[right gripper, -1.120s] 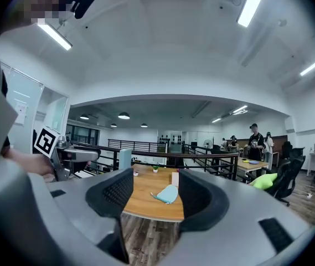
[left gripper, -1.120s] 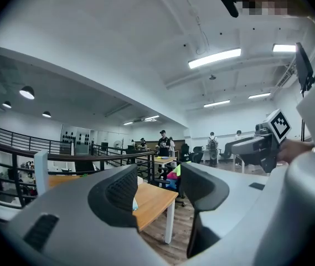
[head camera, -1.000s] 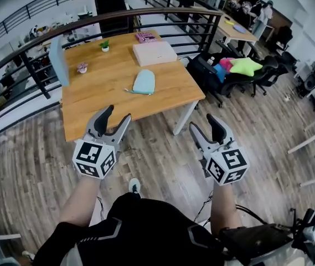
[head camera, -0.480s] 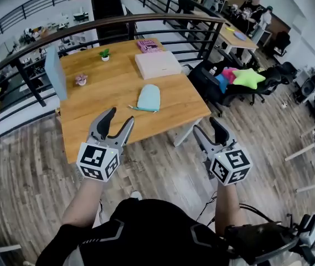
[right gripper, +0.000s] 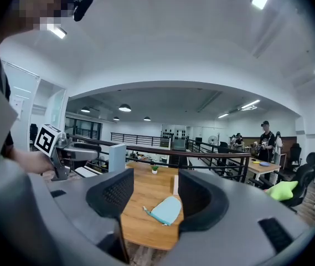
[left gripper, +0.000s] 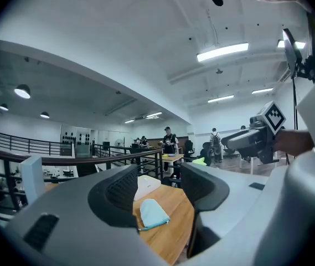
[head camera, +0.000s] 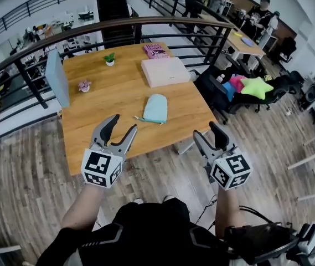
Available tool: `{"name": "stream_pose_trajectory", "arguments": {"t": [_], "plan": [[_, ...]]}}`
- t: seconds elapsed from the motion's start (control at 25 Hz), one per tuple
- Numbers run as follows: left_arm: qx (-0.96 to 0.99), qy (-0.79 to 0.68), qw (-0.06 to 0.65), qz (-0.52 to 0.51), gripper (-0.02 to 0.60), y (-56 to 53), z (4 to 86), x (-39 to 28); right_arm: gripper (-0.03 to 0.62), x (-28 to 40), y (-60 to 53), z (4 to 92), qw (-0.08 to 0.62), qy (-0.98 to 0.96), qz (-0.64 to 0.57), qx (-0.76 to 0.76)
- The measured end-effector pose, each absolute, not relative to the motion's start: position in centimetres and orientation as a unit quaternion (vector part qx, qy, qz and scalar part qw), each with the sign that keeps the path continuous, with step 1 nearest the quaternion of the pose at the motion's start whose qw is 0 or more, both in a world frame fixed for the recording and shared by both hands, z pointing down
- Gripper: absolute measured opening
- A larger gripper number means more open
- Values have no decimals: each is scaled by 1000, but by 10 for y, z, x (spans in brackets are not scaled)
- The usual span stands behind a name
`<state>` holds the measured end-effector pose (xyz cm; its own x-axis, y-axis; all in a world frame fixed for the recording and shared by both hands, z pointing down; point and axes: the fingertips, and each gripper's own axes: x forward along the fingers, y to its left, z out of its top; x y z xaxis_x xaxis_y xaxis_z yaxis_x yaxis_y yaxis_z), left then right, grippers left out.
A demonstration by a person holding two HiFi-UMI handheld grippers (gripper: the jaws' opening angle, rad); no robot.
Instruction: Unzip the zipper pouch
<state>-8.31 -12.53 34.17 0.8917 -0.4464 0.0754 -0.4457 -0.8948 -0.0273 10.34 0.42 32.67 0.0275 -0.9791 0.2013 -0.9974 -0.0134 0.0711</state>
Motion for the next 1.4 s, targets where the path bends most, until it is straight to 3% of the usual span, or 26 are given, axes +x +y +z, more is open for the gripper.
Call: {"name": "stream_pose_trajectory", "arguments": {"t": [0.8, 1.4], "plan": [[-940, 337, -22, -53, 256, -217, 346, 40, 253, 244, -149, 339, 90, -800, 29, 593], [-901, 421, -48, -94, 256, -234, 374, 80, 250, 270, -226, 374, 95, -879, 50, 465]]}}
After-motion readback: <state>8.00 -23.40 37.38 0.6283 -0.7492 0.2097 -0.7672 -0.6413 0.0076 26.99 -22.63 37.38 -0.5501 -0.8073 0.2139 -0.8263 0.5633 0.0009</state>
